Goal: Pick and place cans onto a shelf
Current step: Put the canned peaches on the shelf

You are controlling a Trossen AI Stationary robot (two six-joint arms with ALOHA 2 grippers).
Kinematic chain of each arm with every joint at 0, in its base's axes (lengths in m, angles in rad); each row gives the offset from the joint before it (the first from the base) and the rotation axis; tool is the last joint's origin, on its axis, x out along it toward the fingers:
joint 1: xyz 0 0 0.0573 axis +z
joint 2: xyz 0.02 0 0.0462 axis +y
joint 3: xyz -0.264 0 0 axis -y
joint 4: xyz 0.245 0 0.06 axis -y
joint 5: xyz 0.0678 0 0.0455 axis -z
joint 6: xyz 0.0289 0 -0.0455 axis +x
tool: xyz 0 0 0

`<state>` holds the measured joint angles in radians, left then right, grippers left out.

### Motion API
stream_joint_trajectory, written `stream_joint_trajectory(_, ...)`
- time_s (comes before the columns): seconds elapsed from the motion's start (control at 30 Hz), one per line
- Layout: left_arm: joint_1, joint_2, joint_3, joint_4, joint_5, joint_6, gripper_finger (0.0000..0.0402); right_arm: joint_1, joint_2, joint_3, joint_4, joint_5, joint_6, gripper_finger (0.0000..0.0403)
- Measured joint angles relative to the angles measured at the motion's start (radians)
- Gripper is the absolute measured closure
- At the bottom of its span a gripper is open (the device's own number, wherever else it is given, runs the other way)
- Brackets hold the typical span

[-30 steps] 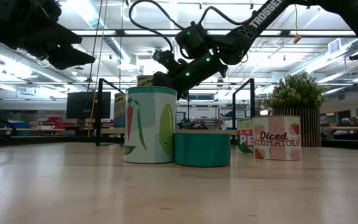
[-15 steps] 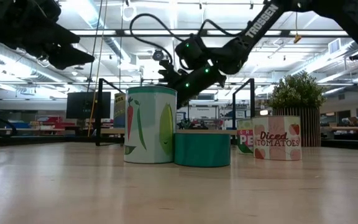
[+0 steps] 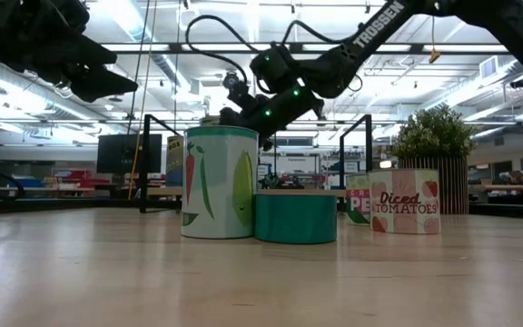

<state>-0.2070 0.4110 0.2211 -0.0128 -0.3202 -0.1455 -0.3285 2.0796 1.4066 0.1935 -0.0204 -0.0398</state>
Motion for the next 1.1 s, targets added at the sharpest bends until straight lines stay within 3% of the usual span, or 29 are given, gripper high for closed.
stream_joint_trajectory(0.3,0.000,0.001,0.000,-0.006,0.000,0.000,0.0026,0.037,0.000,0.001,-0.102,0.130,0.074,0.0075)
stream_joint_trajectory(0.6,0.000,0.001,0.000,-0.017,0.000,-0.001,0.0026,0.035,0.015,0.000,-0.080,0.175,0.066,0.0075)
stream_joint_trajectory(0.9,0.000,0.001,0.000,-0.029,0.000,-0.017,0.0026,0.033,0.014,0.002,-0.063,0.165,0.066,0.0073)
stream_joint_trajectory(1.1,0.000,0.001,0.000,-0.029,0.000,-0.019,0.0026,0.025,0.014,0.001,-0.084,0.157,0.058,0.0044)
